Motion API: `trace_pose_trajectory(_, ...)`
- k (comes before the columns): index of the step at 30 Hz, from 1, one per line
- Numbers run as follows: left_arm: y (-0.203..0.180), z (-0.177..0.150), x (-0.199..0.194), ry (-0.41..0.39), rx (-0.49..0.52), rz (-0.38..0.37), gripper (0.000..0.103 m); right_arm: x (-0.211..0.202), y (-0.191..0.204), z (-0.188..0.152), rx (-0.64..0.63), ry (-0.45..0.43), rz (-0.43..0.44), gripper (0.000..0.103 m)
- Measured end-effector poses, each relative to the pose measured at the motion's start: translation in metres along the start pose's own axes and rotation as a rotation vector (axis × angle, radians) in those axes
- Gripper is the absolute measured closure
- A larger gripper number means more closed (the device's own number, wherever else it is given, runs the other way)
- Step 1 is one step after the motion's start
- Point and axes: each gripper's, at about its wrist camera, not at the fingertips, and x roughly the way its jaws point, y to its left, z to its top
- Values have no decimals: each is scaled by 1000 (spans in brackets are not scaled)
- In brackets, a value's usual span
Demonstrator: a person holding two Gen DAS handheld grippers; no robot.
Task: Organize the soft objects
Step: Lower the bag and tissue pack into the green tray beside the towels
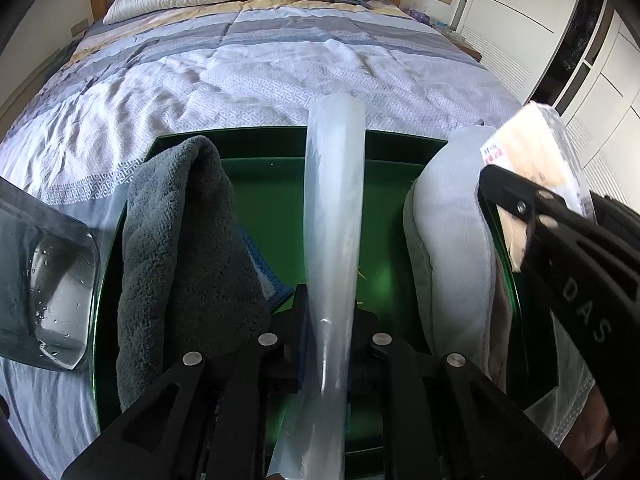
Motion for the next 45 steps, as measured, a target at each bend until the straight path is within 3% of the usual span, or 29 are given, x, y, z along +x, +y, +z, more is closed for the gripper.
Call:
trace_pose_trajectory(17,-2,-2,10,-2,10,3,83,32,-5,-4,20,47,-8,81)
trace_pose_trajectory(45,-4,-5,10,-21,28,18,77,44,-9,-11,52,73,15,73)
